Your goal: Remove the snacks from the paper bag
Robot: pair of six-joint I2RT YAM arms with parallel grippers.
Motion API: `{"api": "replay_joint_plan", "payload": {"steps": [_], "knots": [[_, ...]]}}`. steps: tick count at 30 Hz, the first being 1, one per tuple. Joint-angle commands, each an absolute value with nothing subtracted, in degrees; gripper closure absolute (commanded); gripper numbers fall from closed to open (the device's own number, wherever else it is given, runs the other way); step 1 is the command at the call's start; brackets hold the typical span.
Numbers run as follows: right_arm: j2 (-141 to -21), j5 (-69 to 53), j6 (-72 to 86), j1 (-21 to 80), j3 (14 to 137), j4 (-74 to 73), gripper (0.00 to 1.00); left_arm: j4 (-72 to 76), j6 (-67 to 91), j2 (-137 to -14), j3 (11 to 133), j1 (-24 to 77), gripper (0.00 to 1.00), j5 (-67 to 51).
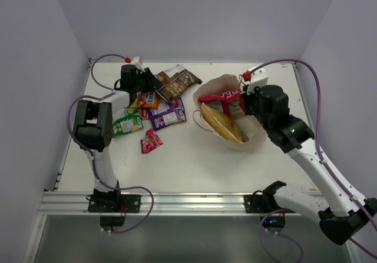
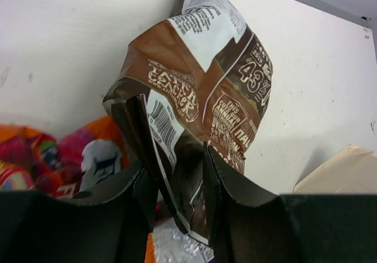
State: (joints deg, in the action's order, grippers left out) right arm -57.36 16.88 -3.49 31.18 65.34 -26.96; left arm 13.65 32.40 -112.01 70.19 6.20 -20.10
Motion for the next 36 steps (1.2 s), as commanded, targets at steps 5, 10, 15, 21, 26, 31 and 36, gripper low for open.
{"api": "replay_joint_plan", "payload": {"steps": [5, 10, 15, 21, 26, 31, 36], "knots": [[-56.43, 15.82, -3.34, 31.29, 65.21, -28.03, 1.00, 9.67, 29.71, -114.00, 79.63, 10.11, 0.46, -19.96], [-55.55, 15.21, -4.04, 31.29, 66.88, -28.48, 1.00, 8.27, 25.15, -99.25, 72.96, 10.37, 0.02, -14.42], [-55.90, 14.15, -5.10, 31.29, 69.34, -29.44, 1.00, 2.30, 16.19, -85.55, 71.80, 14.92, 0.00, -11.96], [-55.55, 11.17, -7.82, 31.38, 70.58, -29.88, 1.00, -4.21, 1.33, -74.47, 72.33, 27.04, 0.00, -12.74], [-55.63, 9.14, -8.35, 31.38, 71.80, -30.67, 1.00, -7.82, -7.20, -71.98, 72.95, 38.83, 0.09, -10.56], [-56.07, 7.65, -8.44, 31.64, 73.30, -31.46, 1.00, -9.13, -15.72, -75.49, 73.91, 51.14, 0.11, -5.55], [-56.07, 5.98, -8.26, 31.91, 74.18, -31.99, 1.00, -9.76, -21.08, -83.31, 77.43, 54.84, 0.11, -3.43]]}}
